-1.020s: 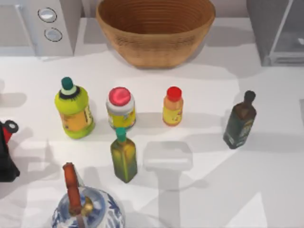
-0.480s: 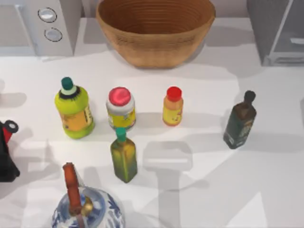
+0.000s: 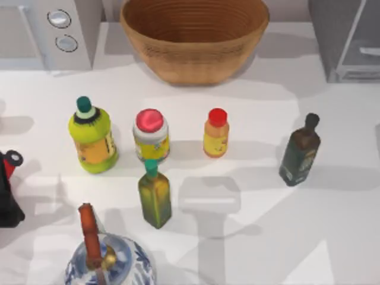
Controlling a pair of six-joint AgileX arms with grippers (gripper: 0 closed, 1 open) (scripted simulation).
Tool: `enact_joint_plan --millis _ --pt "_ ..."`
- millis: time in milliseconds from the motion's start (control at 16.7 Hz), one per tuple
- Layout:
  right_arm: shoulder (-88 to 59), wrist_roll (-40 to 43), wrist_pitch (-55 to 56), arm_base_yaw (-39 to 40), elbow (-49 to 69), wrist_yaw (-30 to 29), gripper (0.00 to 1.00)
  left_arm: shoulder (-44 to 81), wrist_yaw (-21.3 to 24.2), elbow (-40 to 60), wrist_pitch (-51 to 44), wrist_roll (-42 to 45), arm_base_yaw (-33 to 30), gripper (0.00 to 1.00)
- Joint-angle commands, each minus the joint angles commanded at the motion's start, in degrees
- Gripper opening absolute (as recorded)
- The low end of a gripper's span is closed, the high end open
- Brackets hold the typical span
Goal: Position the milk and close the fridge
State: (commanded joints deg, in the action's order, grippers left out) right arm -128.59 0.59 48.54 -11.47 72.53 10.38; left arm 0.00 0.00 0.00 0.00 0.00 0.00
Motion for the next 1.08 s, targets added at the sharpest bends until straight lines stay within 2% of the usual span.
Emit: enact_joint_plan --millis 420,1080 --pt "12.85 0.19 -6.25 3.61 -9.08 0.92 1.0 0.0 0.0 0.0 0.0 0.0 0.0 1.0" --pt "58.31 -0.15 -22.38 4.8 -33.53 -5.18 1.0 0.0 0.0 0.0 0.0 0.0 0.0 1.0"
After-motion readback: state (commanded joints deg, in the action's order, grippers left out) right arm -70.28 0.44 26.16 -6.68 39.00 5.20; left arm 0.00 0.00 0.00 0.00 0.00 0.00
